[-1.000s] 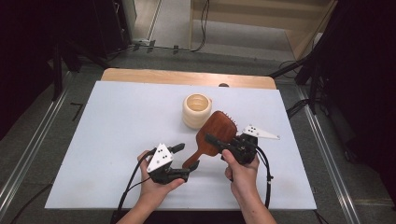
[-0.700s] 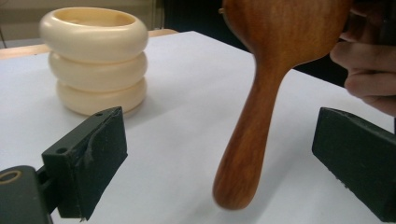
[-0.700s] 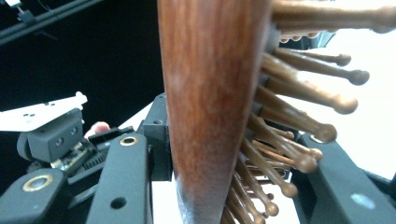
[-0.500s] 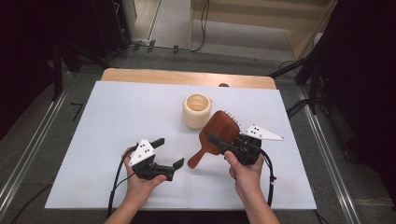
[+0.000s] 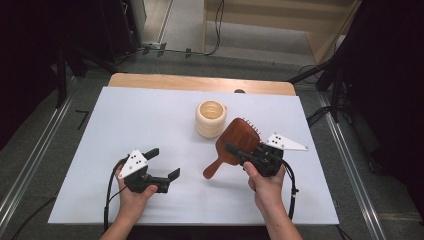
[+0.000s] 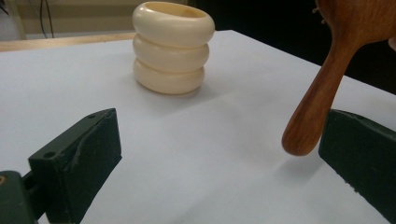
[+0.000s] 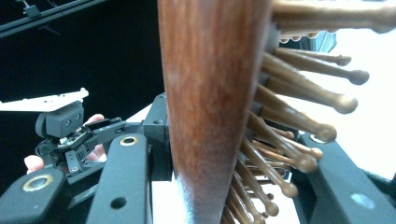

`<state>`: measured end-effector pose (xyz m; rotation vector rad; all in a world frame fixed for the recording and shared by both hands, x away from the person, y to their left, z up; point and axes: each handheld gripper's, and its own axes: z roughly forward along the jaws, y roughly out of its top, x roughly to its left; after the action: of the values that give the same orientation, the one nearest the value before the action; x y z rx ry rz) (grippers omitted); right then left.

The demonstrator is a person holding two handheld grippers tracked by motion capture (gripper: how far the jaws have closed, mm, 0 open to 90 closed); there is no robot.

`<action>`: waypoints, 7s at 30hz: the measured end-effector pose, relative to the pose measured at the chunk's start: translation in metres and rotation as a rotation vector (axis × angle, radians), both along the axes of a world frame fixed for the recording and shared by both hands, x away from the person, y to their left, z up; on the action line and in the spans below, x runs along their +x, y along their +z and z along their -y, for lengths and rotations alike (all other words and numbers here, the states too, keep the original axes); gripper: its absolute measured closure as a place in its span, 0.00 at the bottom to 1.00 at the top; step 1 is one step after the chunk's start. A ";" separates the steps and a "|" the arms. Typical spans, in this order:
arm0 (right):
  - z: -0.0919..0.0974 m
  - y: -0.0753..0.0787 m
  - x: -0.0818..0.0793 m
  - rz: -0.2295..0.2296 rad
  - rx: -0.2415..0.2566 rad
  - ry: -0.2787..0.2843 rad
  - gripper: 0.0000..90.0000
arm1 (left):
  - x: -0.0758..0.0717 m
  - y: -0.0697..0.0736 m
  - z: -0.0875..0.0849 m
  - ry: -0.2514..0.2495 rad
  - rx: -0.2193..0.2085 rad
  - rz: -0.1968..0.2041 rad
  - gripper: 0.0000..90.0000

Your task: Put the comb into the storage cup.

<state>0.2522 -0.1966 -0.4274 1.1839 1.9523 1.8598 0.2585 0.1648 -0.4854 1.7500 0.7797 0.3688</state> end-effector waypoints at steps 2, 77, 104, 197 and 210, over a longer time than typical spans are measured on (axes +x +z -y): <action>0.002 0.002 -0.001 0.007 -0.002 -0.005 0.59 | 0.000 0.000 -0.004 0.006 0.002 -0.005 0.00; -0.007 0.061 0.042 0.110 -0.113 -0.028 0.59 | -0.020 -0.006 -0.114 0.189 0.031 0.033 0.00; 0.001 0.094 0.070 0.175 -0.108 -0.104 0.59 | -0.020 -0.006 -0.116 0.192 0.017 0.022 0.00; -0.014 -0.026 0.158 -0.122 0.087 -0.269 0.50 | -0.020 -0.006 -0.117 0.193 0.017 0.022 0.00; -0.009 -0.021 0.162 -0.150 0.053 -0.240 0.28 | -0.020 -0.006 -0.116 0.194 0.019 0.021 0.00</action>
<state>0.4146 -0.1874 -0.4480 1.5391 1.7490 1.7544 0.2385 0.2810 -0.4916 1.6900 0.9367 0.5262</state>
